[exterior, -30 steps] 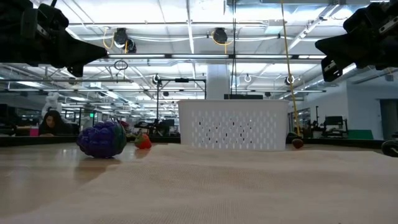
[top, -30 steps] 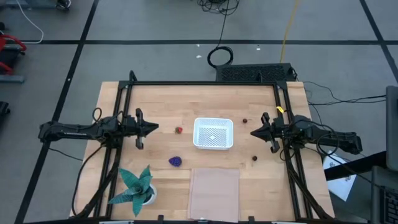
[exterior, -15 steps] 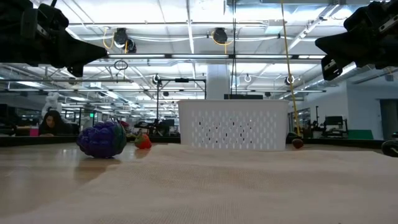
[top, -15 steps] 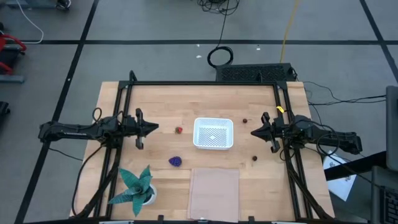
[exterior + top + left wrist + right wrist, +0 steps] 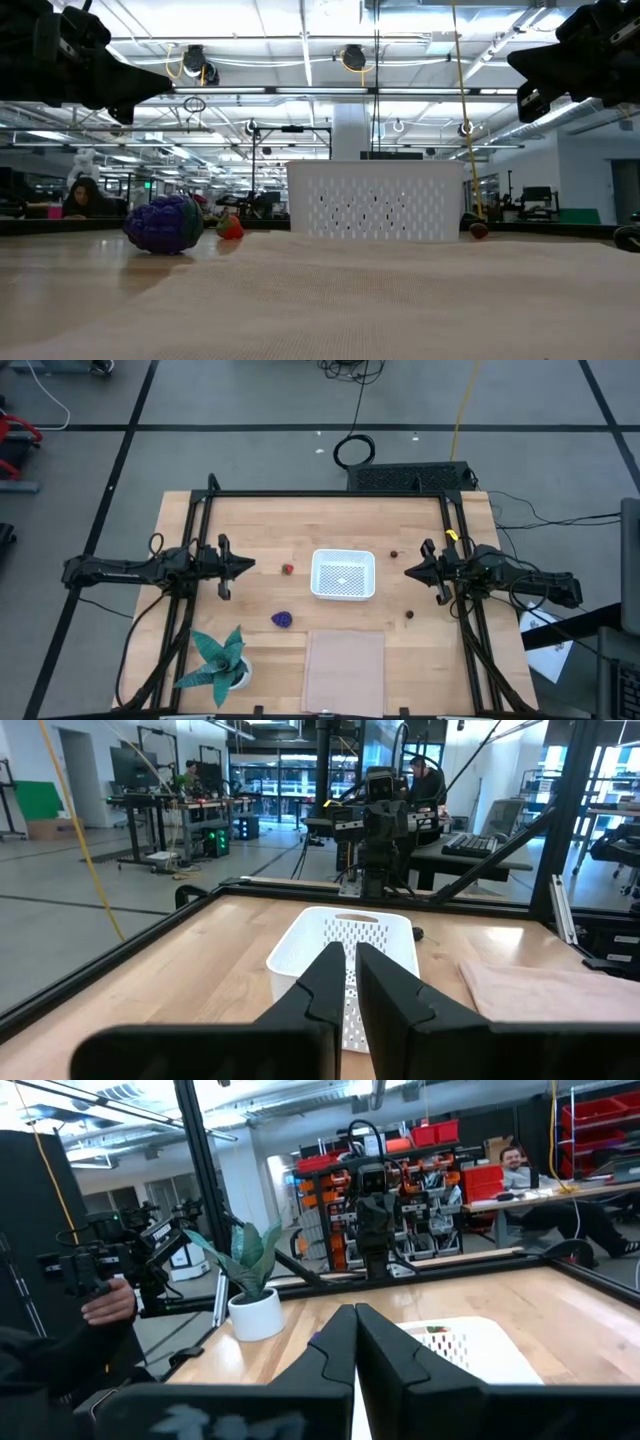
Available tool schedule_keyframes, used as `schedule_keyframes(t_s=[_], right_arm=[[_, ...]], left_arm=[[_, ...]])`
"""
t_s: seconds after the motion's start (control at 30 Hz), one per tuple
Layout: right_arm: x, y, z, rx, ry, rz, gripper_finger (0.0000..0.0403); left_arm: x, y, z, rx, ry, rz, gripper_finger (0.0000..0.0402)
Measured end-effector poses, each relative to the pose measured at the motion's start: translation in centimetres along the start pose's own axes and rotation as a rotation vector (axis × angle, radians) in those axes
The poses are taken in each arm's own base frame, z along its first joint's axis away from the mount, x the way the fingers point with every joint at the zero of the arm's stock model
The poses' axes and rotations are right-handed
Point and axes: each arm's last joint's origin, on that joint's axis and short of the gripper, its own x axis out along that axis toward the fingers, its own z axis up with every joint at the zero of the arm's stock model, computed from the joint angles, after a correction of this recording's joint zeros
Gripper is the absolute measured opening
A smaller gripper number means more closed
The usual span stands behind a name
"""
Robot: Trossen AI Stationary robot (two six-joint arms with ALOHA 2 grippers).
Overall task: Pick and placing Produce into tupperware
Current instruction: Put the grapes into the white bin
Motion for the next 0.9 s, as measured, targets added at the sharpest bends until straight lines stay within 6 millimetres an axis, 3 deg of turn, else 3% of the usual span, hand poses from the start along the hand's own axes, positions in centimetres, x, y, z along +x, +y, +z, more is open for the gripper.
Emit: schedule_keyframes(t_s=[0.9], right_arm=[[0.02,-0.05,-0.19,-0.006,0.019,-0.004,0.0000]], left_arm=[[-0.01,-0.15,-0.18,0.145,0.018,-0.054,0.0033]])
